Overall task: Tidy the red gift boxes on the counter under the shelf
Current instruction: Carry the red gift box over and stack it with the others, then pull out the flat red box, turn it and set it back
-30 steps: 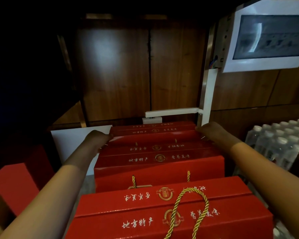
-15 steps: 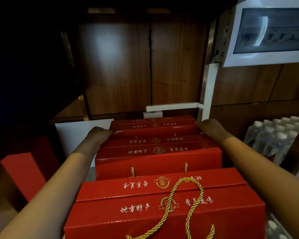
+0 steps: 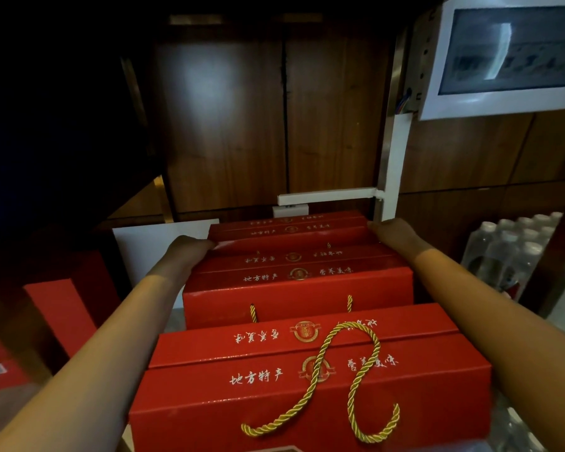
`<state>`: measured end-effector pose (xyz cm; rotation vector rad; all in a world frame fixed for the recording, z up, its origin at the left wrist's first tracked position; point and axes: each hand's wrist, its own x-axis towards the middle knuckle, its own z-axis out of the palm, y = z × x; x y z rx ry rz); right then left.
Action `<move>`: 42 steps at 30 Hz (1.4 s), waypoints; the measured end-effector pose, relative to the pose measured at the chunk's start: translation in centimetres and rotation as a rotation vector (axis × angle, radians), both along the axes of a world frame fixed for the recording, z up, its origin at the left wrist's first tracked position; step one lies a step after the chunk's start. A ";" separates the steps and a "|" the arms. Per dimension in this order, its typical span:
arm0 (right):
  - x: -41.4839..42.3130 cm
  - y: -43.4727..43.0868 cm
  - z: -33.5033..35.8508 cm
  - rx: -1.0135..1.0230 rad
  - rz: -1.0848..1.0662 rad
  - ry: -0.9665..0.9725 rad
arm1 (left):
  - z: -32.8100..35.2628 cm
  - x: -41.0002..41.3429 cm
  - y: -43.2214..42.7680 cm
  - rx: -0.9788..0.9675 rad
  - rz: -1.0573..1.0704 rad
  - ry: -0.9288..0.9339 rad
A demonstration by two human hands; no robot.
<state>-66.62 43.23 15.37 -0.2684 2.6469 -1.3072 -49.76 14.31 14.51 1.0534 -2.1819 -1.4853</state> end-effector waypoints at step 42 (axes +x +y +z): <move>33.8 -5.1 0.1 0.181 0.845 0.847 | -5.1 27.1 4.9 -0.142 -0.384 -0.041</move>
